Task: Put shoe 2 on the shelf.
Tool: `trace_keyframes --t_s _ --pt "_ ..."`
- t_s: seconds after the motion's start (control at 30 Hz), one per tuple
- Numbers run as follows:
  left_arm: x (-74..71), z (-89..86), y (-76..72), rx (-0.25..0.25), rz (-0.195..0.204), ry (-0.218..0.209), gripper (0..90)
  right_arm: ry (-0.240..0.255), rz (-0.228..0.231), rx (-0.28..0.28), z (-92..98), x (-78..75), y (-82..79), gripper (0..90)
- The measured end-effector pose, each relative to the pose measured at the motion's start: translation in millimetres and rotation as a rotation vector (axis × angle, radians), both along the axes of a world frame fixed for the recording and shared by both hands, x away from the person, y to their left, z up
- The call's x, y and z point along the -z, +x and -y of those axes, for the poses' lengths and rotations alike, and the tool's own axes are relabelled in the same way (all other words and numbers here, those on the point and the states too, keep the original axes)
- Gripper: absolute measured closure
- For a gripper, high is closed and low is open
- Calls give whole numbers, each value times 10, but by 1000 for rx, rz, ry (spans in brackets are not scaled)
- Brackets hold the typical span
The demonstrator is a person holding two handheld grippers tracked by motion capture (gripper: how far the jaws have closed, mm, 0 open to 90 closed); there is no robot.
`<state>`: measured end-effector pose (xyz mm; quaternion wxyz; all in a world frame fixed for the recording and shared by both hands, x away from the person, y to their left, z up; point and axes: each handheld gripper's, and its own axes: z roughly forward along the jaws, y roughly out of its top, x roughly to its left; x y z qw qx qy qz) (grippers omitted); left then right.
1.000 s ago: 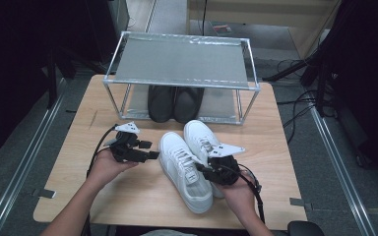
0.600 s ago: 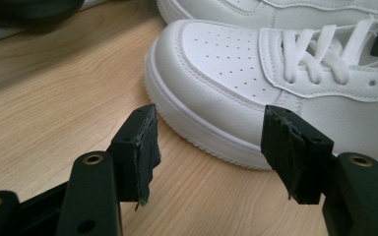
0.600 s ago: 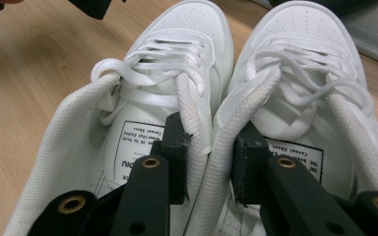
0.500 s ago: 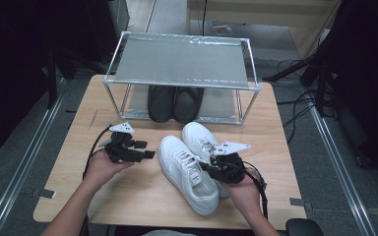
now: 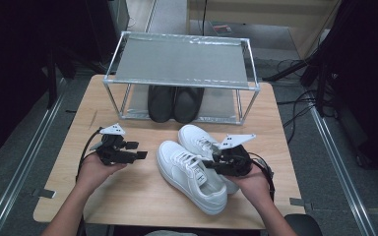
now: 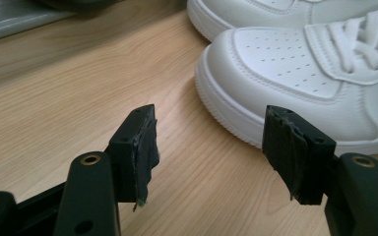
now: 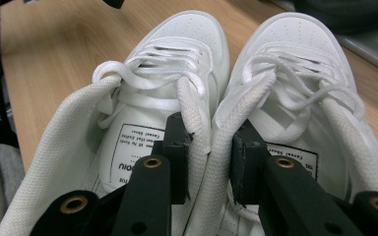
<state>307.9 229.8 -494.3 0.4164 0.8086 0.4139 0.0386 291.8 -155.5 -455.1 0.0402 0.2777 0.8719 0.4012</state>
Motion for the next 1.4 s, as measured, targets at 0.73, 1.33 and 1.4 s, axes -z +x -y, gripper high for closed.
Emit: trace_keyframes --t_s 0.73,1.33,1.4 --pt "40 -364 -193 -125 9 19 382 43 -10 -287 -127 -443 612 746" --pt "52 -469 -232 -151 6 14 381 127 52 -397 -439 -1498 813 746" --pt "56 -455 -231 -146 4 20 381 130 58 -384 -476 -1626 846 746"
